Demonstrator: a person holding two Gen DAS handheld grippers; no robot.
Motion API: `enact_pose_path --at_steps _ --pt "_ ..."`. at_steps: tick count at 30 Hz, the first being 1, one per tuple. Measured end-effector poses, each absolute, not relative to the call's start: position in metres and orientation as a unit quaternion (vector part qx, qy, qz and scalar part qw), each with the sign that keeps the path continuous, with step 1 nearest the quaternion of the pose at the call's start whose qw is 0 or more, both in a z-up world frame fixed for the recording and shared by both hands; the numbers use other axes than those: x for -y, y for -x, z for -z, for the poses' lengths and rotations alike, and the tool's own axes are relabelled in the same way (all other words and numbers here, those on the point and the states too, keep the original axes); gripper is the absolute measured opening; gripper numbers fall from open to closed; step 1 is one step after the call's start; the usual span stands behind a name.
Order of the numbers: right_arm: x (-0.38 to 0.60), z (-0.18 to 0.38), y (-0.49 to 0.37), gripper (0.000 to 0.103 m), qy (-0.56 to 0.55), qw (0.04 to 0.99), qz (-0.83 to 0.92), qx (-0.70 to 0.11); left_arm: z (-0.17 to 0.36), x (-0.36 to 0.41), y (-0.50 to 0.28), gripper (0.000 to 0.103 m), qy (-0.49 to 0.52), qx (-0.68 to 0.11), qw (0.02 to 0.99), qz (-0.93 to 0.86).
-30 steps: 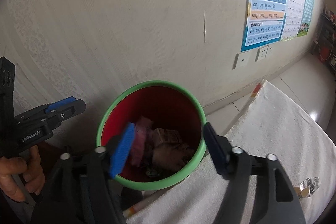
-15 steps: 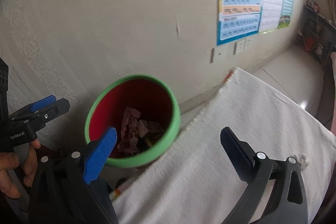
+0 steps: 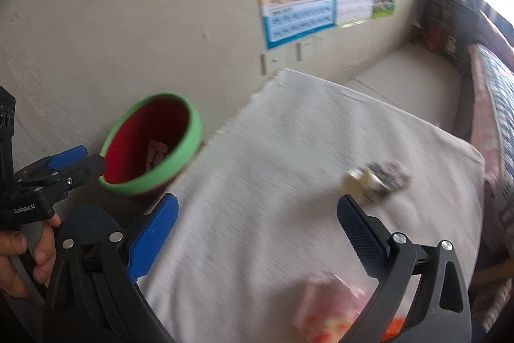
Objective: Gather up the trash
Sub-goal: 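Move both open tools back over the wrappers on the table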
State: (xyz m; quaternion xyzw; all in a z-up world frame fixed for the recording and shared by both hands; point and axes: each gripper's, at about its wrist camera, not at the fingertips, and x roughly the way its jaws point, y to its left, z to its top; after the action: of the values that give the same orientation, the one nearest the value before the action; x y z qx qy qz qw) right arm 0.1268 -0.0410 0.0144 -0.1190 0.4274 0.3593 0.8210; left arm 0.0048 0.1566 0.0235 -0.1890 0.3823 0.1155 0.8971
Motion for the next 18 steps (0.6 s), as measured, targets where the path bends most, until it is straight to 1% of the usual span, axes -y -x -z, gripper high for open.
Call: enact_pose_path --at_steps 11,18 --pt "0.148 -0.002 -0.134 0.096 0.084 0.84 -0.283 -0.455 -0.008 -0.073 -0.033 0.097 0.169 -0.415 0.893 -0.041" --pt "0.189 0.008 -0.131 0.096 0.073 0.839 -0.256 -0.474 0.005 -0.03 -0.044 0.097 0.164 -0.439 0.883 -0.001"
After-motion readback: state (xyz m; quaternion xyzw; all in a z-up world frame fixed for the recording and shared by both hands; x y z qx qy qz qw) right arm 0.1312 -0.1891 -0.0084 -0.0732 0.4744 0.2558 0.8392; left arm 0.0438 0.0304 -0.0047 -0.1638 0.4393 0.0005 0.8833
